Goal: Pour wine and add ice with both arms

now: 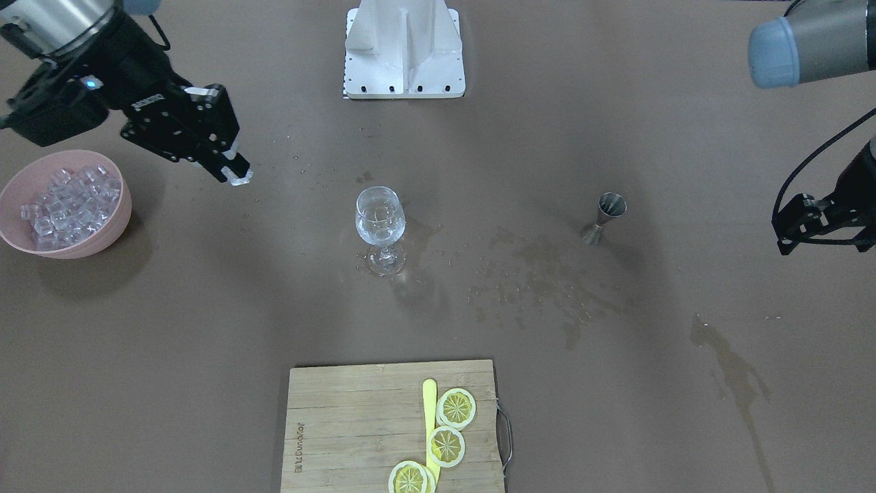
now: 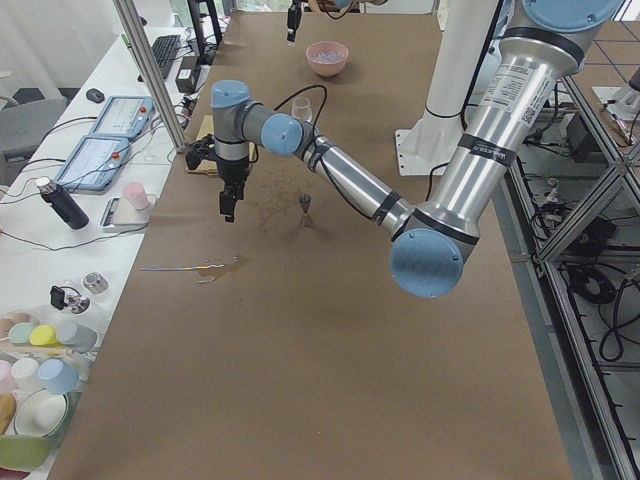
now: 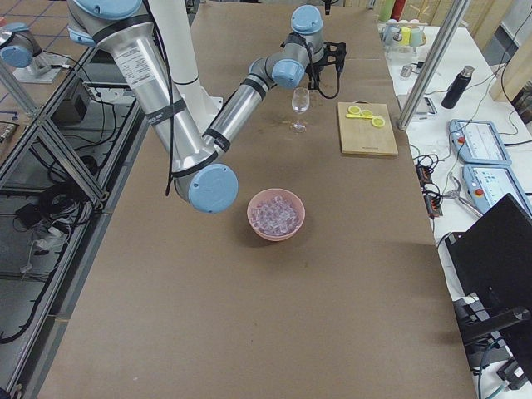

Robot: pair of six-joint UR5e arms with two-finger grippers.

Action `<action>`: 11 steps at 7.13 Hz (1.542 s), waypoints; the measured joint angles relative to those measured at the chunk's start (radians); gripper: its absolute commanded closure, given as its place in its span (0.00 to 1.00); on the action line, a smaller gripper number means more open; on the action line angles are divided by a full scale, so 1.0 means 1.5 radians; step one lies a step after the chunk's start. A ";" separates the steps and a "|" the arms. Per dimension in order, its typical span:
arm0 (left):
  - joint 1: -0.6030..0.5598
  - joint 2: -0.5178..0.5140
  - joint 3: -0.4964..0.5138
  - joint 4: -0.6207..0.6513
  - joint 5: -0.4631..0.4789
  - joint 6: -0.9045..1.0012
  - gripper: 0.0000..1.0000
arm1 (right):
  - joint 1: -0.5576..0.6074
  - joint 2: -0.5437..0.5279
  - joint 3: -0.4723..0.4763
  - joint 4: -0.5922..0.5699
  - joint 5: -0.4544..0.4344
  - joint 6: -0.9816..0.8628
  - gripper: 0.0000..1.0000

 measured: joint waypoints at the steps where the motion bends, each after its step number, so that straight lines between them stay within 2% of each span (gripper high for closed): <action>1: 0.000 0.005 0.000 -0.002 -0.001 0.000 0.01 | -0.037 0.021 -0.001 -0.001 -0.031 0.020 1.00; 5: -0.003 0.011 0.003 -0.004 -0.005 0.001 0.01 | -0.134 0.053 -0.043 0.001 -0.136 0.021 1.00; 9: -0.006 0.010 0.007 -0.006 -0.005 0.001 0.01 | -0.189 0.085 -0.090 0.009 -0.204 0.019 1.00; 10: -0.006 0.011 0.008 -0.006 -0.005 0.001 0.01 | -0.193 0.088 -0.094 0.009 -0.210 0.019 0.76; 11: -0.006 0.011 0.009 -0.006 -0.005 0.001 0.01 | -0.195 0.089 -0.097 0.009 -0.212 0.018 0.32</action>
